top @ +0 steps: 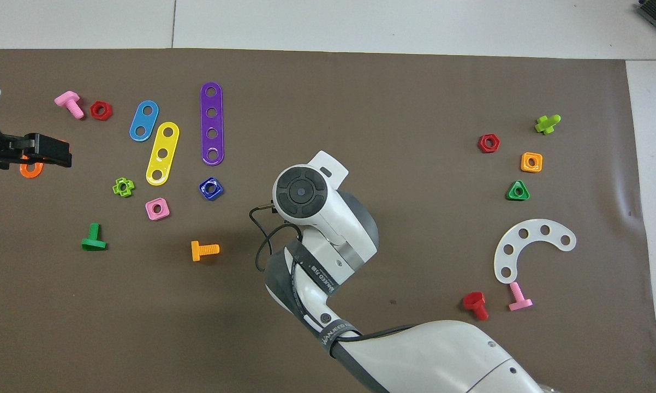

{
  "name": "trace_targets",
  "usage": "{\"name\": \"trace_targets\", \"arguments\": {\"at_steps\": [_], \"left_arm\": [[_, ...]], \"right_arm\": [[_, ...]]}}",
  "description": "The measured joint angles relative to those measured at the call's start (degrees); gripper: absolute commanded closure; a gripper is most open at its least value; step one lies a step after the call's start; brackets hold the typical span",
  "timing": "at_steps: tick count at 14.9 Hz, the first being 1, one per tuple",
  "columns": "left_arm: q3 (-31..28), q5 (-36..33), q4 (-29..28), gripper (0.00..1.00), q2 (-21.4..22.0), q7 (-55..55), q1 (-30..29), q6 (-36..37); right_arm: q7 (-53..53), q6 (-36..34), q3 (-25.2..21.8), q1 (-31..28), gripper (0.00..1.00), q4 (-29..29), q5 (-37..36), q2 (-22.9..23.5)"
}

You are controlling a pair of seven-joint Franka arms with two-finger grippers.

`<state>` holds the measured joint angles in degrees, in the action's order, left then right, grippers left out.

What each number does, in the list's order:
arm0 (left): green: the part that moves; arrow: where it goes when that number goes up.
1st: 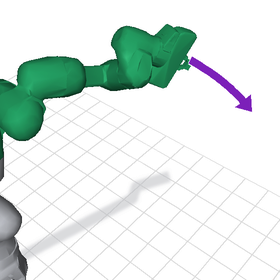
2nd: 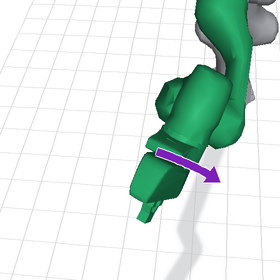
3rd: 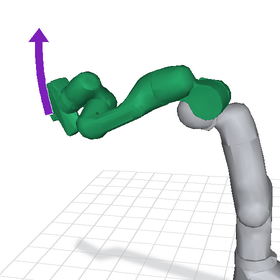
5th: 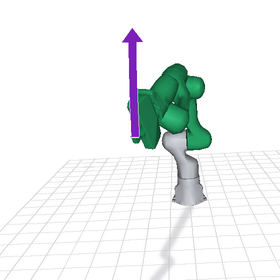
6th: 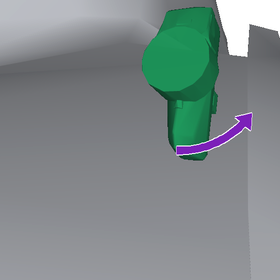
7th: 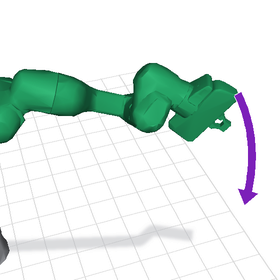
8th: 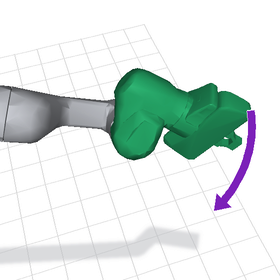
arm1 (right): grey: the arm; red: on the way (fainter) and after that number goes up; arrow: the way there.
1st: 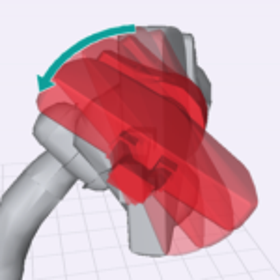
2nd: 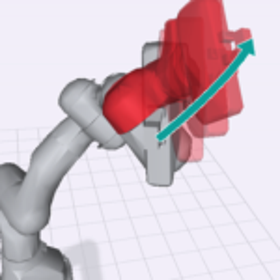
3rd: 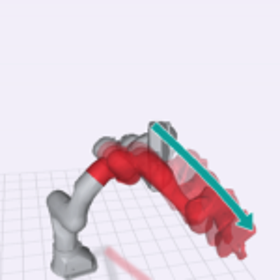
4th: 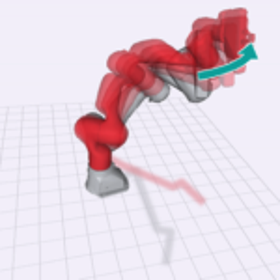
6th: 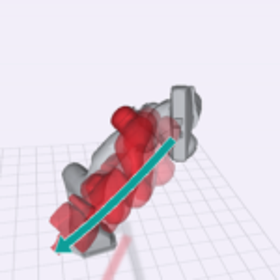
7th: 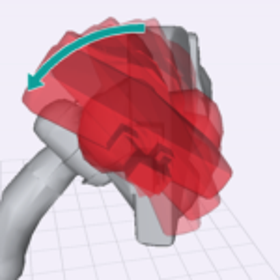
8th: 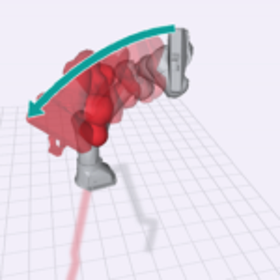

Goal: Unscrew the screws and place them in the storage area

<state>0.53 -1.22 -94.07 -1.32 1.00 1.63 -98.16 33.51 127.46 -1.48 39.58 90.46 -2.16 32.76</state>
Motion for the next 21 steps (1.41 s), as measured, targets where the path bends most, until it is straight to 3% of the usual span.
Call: {"name": "trace_targets", "arguments": {"at_steps": [5,6,7,8,14,16,21], "left_arm": [[0.91,0.11,-5.98,0.00,1.42,0.10,-0.59,-0.47],[1.16,0.13,-6.76,0.00,1.64,0.10,-0.60,-0.79],[1.45,0.13,-7.19,0.00,1.84,0.13,-0.60,-0.81],[1.73,0.14,-7.41,0.00,2.05,0.16,-0.61,-0.81],[2.62,0.14,-7.29,0.00,2.66,0.21,-0.62,-0.80],[2.69,0.14,-4.69,0.00,2.39,0.25,-0.98,0.58],[2.86,0.14,5.48,0.00,0.22,0.25,-2.63,9.40]], "right_arm": [[-0.27,0.18,0.00,0.00,0.63,0.51,-0.04,0.02],[-0.28,0.18,0.00,0.00,0.69,0.50,-0.04,0.02],[-0.28,0.18,-0.02,0.00,0.94,0.49,-0.05,0.02],[-0.28,0.18,-0.02,0.00,1.00,0.49,-0.05,0.02],[-0.28,-0.04,-0.10,-0.03,1.00,-0.47,-0.03,-0.21],[-0.20,-1.00,-0.81,-0.45,1.00,-1.41,-0.02,-1.64],[-6.01,-9.18,-1.50,-11.68,1.00,-0.06,0.00,-12.87]]}}
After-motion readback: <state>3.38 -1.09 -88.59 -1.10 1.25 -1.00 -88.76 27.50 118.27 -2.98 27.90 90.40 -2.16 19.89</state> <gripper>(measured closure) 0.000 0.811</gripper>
